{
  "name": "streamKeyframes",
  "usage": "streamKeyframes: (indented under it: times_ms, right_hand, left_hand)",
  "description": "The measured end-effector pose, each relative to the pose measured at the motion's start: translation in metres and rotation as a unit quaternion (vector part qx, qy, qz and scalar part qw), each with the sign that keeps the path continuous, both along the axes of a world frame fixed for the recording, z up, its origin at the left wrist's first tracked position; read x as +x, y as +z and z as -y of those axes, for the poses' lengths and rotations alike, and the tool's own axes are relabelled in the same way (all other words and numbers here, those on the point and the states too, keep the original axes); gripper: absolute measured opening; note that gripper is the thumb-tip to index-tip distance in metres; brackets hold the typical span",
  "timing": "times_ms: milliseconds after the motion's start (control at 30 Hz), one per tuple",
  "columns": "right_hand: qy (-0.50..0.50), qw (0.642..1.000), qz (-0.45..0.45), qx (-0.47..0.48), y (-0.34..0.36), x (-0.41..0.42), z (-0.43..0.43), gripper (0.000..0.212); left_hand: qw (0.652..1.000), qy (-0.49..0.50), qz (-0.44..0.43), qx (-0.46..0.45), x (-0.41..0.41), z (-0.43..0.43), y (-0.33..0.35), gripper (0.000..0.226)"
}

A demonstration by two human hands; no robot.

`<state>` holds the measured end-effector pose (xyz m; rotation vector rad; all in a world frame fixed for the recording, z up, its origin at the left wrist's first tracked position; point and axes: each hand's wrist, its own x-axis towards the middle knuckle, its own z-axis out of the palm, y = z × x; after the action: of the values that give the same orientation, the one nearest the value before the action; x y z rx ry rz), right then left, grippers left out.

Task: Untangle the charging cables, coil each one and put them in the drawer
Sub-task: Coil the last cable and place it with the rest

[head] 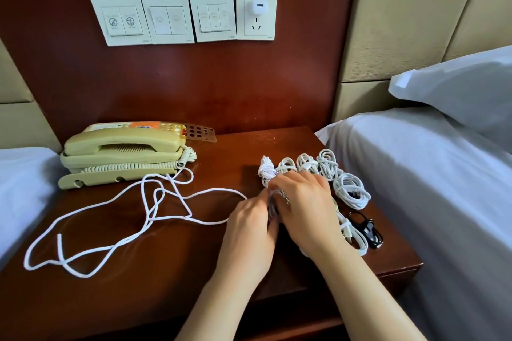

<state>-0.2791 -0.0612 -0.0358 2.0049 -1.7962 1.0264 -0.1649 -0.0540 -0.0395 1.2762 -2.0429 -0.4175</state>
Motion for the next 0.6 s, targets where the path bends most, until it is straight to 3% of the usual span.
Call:
streamKeyframes:
  times_ms: [267, 600]
  right_hand:
    - [-0.004, 0.999, -0.009, -0.032, 0.012, 0.004, -0.016, 0.011]
    - [0.130, 0.991, -0.003, 0.034, 0.010, 0.065, -0.029, 0.011]
  left_hand:
    - [0.998, 0.027, 0.048, -0.005, 0.028, -0.006, 0.022, 0.035]
    - [0.984, 0.093, 0.148, -0.041, 0.108, -0.034, 0.018, 0.038]
